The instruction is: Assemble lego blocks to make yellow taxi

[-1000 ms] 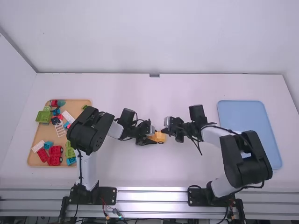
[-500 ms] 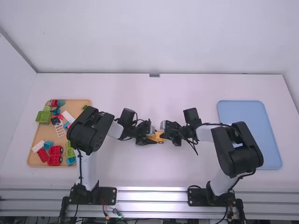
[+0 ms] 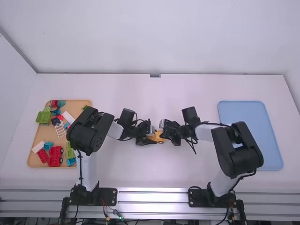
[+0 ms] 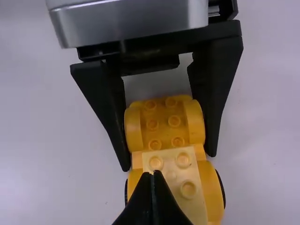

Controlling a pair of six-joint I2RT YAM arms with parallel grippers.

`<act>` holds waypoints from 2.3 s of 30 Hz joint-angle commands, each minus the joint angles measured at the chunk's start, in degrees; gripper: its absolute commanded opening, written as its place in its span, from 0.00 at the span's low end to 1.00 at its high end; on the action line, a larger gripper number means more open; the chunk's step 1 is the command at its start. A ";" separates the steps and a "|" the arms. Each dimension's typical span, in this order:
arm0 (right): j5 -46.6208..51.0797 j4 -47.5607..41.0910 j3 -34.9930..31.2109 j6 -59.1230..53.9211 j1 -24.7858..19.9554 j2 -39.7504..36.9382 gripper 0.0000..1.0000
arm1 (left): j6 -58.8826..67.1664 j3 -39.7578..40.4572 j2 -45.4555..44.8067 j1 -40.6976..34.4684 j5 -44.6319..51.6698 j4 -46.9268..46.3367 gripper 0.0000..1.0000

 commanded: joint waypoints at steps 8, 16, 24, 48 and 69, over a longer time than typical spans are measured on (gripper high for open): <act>3.23 -1.01 1.27 -1.81 -0.79 1.09 0.00 | -0.63 -1.46 1.95 -0.55 -2.10 -1.33 0.27; -2.67 -2.71 6.99 3.91 -4.33 -10.99 0.99 | -0.63 -1.01 1.95 -0.55 -2.10 -1.36 0.33; 10.10 -6.91 7.74 12.09 -6.01 -18.08 0.99 | -0.66 -0.63 1.95 -0.55 -2.12 -1.84 0.76; 12.07 -8.72 7.69 10.19 -5.14 -18.32 0.99 | -0.63 2.38 -24.09 8.48 -16.13 -36.22 0.99; 11.98 -3.61 7.80 10.62 -5.14 -18.32 0.99 | -43.93 3.98 -39.12 42.18 -50.23 -53.24 0.99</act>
